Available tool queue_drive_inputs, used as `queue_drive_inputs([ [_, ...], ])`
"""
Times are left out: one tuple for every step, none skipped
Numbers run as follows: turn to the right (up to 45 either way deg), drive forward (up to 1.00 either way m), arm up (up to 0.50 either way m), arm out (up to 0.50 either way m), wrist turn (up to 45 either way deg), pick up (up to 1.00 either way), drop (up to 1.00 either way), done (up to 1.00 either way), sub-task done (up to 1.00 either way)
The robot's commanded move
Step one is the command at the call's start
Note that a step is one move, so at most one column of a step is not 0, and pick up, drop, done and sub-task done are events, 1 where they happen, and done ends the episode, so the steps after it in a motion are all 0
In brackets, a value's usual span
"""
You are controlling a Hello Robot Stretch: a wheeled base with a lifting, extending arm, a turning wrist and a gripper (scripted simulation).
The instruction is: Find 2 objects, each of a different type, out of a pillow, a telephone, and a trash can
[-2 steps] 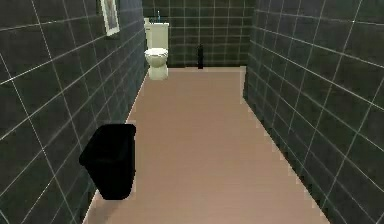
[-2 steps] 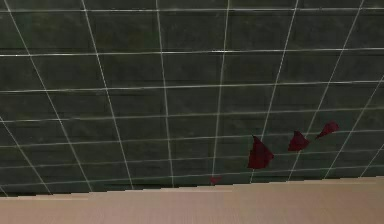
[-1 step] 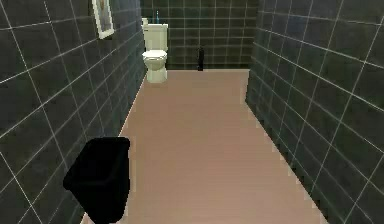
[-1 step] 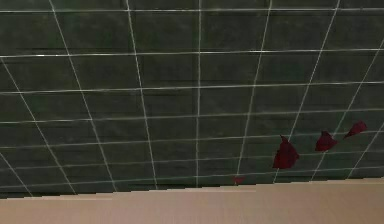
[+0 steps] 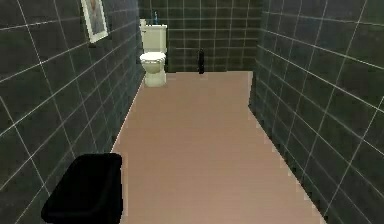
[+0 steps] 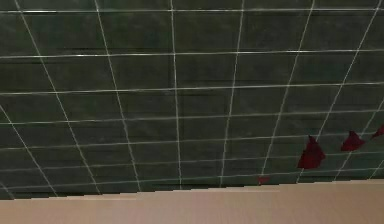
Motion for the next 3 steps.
queue_drive_inputs([
  [21.0, 0.0, 0.0, 0.0, 0.0, 0.0, 0.0, 0.0, 0.0],
  [0.0, 0.65, 0.0, 0.0, 0.0, 0.0, 0.0, 0.0, 0.0],
  [-21.0, 0.0, 0.0, 0.0, 0.0, 0.0, 0.0, 0.0, 0.0],
])
